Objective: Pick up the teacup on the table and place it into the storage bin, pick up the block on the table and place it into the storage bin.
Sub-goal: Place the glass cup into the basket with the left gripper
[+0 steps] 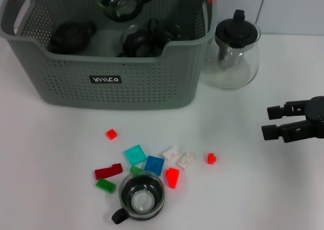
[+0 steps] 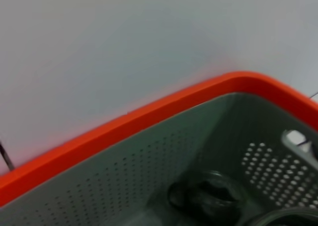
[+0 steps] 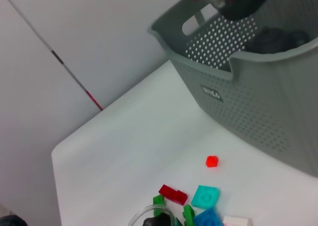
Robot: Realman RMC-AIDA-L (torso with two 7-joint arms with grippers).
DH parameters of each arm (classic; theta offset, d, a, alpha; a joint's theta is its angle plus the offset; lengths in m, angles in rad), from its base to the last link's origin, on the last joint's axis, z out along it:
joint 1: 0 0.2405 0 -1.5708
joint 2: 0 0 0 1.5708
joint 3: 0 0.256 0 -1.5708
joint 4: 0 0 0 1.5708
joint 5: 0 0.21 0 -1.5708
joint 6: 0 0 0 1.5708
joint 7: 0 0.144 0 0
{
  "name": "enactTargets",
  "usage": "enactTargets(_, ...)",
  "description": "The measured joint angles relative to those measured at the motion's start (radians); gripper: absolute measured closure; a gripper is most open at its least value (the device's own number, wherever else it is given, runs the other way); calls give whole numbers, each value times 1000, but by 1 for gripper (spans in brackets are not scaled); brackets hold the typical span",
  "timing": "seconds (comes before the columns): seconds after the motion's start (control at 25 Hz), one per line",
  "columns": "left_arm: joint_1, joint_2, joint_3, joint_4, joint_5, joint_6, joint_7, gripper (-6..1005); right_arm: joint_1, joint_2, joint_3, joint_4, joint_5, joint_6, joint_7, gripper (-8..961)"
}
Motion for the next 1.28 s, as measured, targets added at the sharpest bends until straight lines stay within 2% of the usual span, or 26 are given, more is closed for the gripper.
enactTargets(0.28, -2, -30, 23, -74, 66, -117, 0, 954, 18, -2, -4, 34, -5, 20, -6, 13)
enactTargets(0.64, 1, -58, 89, -101, 77, -174, -1, 954, 27, -2, -7, 36, -14, 35, -7, 12)
enactTargets(0.84, 1, -74, 94, -110, 118, -198, -2, 953, 31, 1, -6, 40, -28, 44, -8, 13)
enactTargets(0.92, 1, -87, 96, -111, 141, -208, -2, 953, 33, 1, -7, 44, -28, 48, -9, 13)
enactTargets(1.28, -2, -100, 102, -127, 151, -213, -2, 954, 37, 1, -8, 50, -28, 50, -18, 12)
